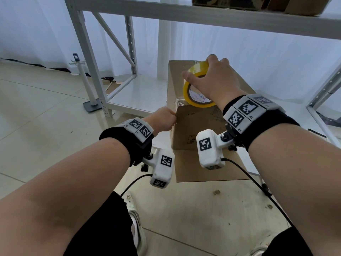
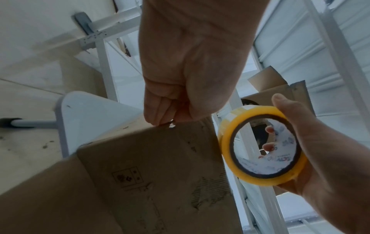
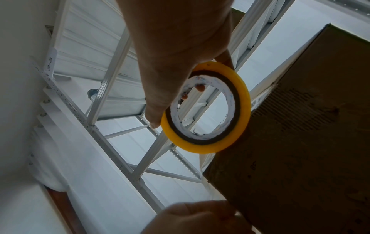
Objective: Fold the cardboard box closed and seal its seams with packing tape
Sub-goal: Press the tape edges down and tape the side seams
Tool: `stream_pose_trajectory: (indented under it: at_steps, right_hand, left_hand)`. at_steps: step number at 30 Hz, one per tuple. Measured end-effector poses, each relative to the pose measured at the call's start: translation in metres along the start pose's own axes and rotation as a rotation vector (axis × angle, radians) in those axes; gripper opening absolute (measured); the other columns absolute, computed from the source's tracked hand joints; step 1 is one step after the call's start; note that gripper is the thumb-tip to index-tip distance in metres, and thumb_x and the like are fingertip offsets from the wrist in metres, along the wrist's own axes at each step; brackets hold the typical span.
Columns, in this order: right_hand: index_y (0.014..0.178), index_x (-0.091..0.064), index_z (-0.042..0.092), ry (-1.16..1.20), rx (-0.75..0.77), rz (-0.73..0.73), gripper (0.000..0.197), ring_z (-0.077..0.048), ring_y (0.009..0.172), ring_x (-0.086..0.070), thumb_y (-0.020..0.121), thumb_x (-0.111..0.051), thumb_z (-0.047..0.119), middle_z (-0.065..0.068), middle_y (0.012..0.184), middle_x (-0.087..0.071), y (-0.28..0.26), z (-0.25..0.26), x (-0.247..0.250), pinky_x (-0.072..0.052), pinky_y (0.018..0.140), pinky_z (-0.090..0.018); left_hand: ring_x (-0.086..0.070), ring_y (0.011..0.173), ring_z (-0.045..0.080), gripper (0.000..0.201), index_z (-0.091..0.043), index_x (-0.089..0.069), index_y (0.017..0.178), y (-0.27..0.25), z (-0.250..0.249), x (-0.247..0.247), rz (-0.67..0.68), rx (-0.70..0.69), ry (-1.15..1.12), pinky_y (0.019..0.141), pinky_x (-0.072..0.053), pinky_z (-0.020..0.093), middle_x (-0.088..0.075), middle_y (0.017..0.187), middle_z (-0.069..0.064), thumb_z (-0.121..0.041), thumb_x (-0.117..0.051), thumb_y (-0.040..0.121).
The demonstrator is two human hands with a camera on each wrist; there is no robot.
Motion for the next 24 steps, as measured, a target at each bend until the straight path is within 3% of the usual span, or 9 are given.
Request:
stream_pose_trajectory:
  at_steps: [4, 7, 11, 14, 16, 18, 21, 24]
  right_hand:
    - [0.137, -0.037, 0.019, -0.002, 0.009, -0.006, 0.084, -0.035, 0.124, -0.045, 0.077, -0.049, 0.076, -0.012, 0.132, -0.043, -0.002, 0.002, 0.001, -0.043, 0.094, -0.046]
    - [0.137, -0.037, 0.019, 0.0, 0.008, -0.004, 0.082, -0.035, 0.123, -0.045, 0.079, -0.047, 0.076, -0.012, 0.132, -0.043, -0.001, 0.0, 0.0, -0.044, 0.094, -0.046]
    - [0.139, -0.04, 0.019, 0.101, 0.001, 0.011, 0.061, -0.034, 0.125, -0.042, 0.093, -0.032, 0.059, -0.013, 0.135, -0.044, 0.0, -0.004, 0.002, -0.039, 0.1, -0.047]
    - [0.142, -0.039, 0.023, 0.215, 0.011, 0.017, 0.055, -0.031, 0.13, -0.039, 0.095, -0.033, 0.05, -0.009, 0.141, -0.043, 0.002, -0.009, 0.003, -0.035, 0.105, -0.045]
    - [0.139, -0.04, 0.024, 0.297, 0.011, -0.013, 0.056, -0.026, 0.124, -0.045, 0.091, -0.042, 0.053, -0.005, 0.135, -0.05, 0.003, -0.014, 0.004, -0.041, 0.1, -0.042]
    - [0.129, -0.043, 0.022, 0.419, -0.013, -0.044, 0.057, -0.018, 0.104, -0.053, 0.087, -0.052, 0.058, 0.002, 0.112, -0.058, 0.002, -0.022, 0.005, -0.045, 0.083, -0.031]
    - [0.121, -0.049, 0.02, 0.591, -0.032, -0.076, 0.054, -0.007, 0.087, -0.05, 0.085, -0.059, 0.059, 0.013, 0.092, -0.051, 0.0, -0.035, 0.0, -0.037, 0.066, -0.015]
    - [0.119, -0.052, 0.021, 0.68, -0.012, -0.094, 0.054, -0.007, 0.088, -0.053, 0.082, -0.061, 0.06, 0.009, 0.097, -0.055, 0.002, -0.042, -0.004, -0.04, 0.07, -0.014]
  left_hand:
    - [-0.044, 0.127, 0.027, 0.041, -0.002, -0.049, 0.133, -0.005, -0.003, -0.002, 0.039, -0.016, 0.133, 0.102, -0.036, 0.032, -0.05, 0.136, 0.014, 0.003, -0.036, 0.095]
    - [-0.04, 0.131, 0.022, 0.05, -0.008, -0.048, 0.136, -0.004, -0.015, 0.01, -0.028, -0.102, 0.044, 0.092, -0.03, 0.022, -0.046, 0.141, 0.009, 0.009, -0.032, 0.093]
    - [-0.04, 0.131, 0.022, 0.056, -0.013, -0.046, 0.138, -0.002, -0.016, 0.005, 0.017, -0.138, 0.076, 0.094, -0.03, 0.023, -0.045, 0.143, 0.007, 0.011, -0.03, 0.091]
    - [-0.033, 0.136, 0.022, 0.053, -0.011, -0.038, 0.143, 0.001, -0.011, -0.003, 0.06, -0.111, 0.155, 0.106, -0.027, 0.029, -0.039, 0.147, 0.008, 0.008, -0.032, 0.094]
    - [-0.034, 0.136, 0.023, 0.05, -0.01, -0.035, 0.144, 0.003, -0.002, -0.008, 0.089, -0.078, 0.232, 0.108, -0.027, 0.03, -0.038, 0.148, 0.009, 0.003, -0.033, 0.096]
    - [-0.037, 0.134, 0.025, 0.044, -0.005, -0.036, 0.143, 0.005, 0.008, -0.01, 0.11, -0.035, 0.345, 0.107, -0.029, 0.031, -0.039, 0.147, 0.012, -0.005, -0.034, 0.099]
    - [-0.028, 0.14, 0.024, 0.047, -0.007, -0.025, 0.147, 0.009, -0.004, 0.006, -0.027, -0.159, 0.356, 0.11, -0.022, 0.028, -0.029, 0.153, 0.01, -0.011, -0.034, 0.102]
    - [-0.032, 0.138, 0.018, 0.049, -0.02, -0.031, 0.147, 0.008, -0.032, 0.031, -0.23, -0.409, 0.362, 0.109, -0.025, 0.025, -0.034, 0.151, 0.0, -0.005, -0.033, 0.1]
Point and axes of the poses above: each hand's wrist, its own y-axis towards the middle knuckle, its own x-axis out of the back of the hand, z = x × y, the point moved 10 cm from there along y, towards the middle knuckle
